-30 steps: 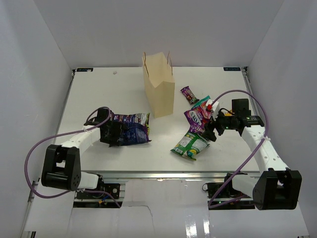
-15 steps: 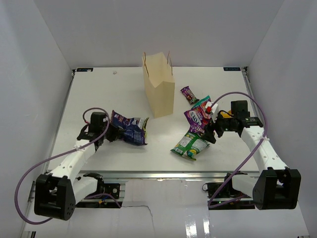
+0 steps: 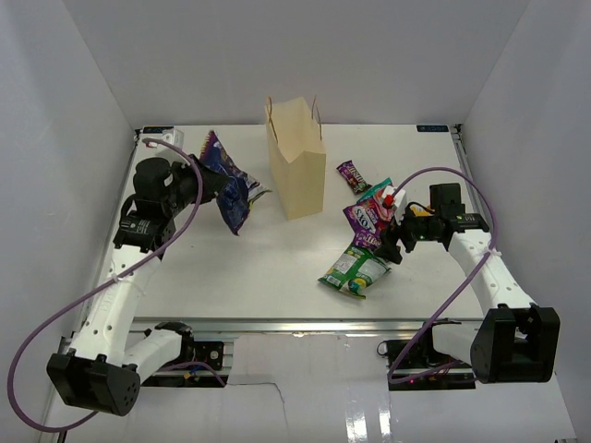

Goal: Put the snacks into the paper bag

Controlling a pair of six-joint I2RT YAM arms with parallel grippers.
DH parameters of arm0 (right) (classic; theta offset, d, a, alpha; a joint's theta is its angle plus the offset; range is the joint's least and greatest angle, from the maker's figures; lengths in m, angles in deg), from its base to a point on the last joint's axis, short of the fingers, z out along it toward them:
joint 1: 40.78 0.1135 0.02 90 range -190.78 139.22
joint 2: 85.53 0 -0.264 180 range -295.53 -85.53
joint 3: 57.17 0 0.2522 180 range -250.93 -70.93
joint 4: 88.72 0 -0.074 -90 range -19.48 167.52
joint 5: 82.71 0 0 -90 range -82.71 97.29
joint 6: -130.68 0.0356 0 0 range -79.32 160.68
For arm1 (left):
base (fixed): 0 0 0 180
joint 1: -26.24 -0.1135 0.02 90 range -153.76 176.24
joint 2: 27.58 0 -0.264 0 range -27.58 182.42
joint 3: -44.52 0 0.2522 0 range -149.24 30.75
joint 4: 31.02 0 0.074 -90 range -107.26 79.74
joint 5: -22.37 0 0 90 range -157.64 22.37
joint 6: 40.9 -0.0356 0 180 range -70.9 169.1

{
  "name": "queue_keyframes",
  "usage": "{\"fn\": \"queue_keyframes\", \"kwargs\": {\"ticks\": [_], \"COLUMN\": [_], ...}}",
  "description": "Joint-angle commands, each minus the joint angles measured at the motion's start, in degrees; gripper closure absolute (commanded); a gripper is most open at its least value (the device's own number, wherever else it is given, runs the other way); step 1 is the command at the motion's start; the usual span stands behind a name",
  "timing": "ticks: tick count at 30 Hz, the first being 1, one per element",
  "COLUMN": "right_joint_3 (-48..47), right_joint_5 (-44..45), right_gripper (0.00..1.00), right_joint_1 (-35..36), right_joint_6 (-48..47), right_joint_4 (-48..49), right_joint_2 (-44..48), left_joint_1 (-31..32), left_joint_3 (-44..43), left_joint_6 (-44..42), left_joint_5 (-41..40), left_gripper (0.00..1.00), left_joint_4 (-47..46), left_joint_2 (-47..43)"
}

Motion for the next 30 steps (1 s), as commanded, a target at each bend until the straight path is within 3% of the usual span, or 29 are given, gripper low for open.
{"fn": "queue_keyframes", "kwargs": {"ticks": [1,20,30], "right_joint_3": [-2.44,-2.18,-2.27], "right_joint_5": [-1.09,-0.82,-0.12], "right_gripper": [0.1,0.1,0.09], "right_joint_1": [-0.08,-0.08,-0.08], "right_joint_6": [-0.83,-0.65,-0.12], "right_joint_4": [0.59,1.03,1.38], "right_joint_2": [-0.15,-1.11,-1.38], "left_joint_1": [0.2,3.01,9.68], "left_joint_3": [-8.79,-54.04,-63.38], "left_joint_6": [-3.97,-2.39,-11.26], "left_joint_5": [3.79,10.83,4.33], "left_gripper": [1.0,1.0,1.0], "left_joint_4": [-8.46,-16.82,-12.34], "left_joint_2": [0.53,24.17,37.45]}}
